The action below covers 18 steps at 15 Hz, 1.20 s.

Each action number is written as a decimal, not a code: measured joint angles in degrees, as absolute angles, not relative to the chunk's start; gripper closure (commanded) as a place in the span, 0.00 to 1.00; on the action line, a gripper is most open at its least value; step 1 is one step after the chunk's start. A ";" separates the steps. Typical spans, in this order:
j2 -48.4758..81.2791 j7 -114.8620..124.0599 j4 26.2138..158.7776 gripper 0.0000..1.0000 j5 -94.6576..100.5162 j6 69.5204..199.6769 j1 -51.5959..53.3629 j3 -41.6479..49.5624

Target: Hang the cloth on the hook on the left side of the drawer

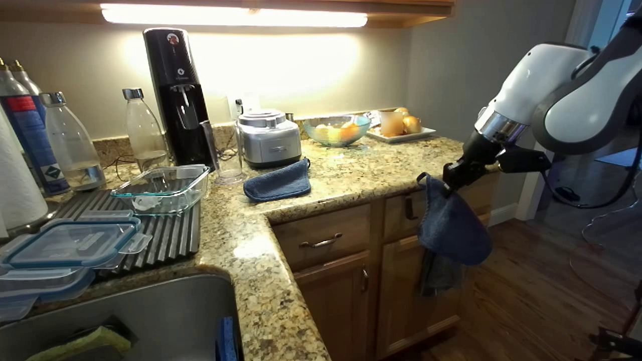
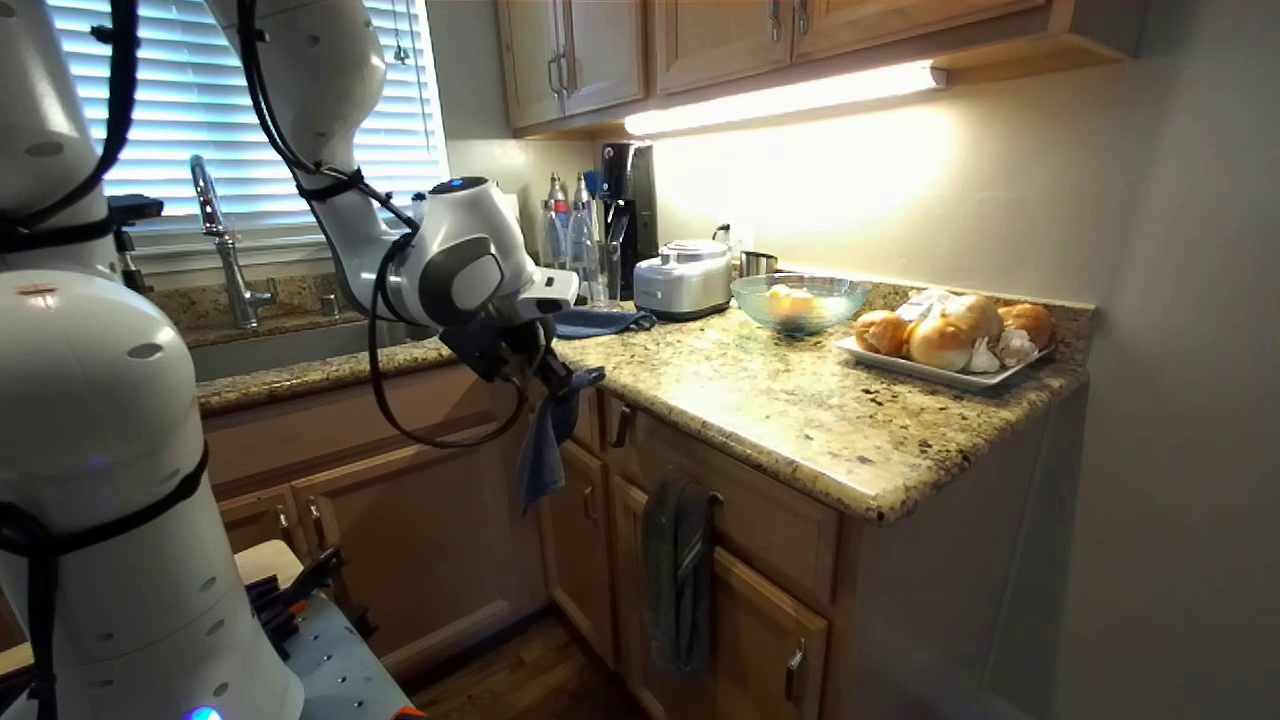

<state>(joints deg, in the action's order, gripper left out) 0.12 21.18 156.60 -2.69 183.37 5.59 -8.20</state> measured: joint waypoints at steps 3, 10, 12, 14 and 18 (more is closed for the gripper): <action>0.46 21.18 156.56 0.90 -2.69 183.56 5.54 -8.20; 2.65 21.02 157.72 0.97 -3.52 185.37 5.80 -8.48; 4.99 20.85 158.48 0.96 -4.62 188.65 5.99 -9.48; 7.79 21.55 158.75 0.97 -4.47 192.86 5.74 -11.44; 12.83 23.92 158.41 0.96 -1.36 199.18 3.27 -14.44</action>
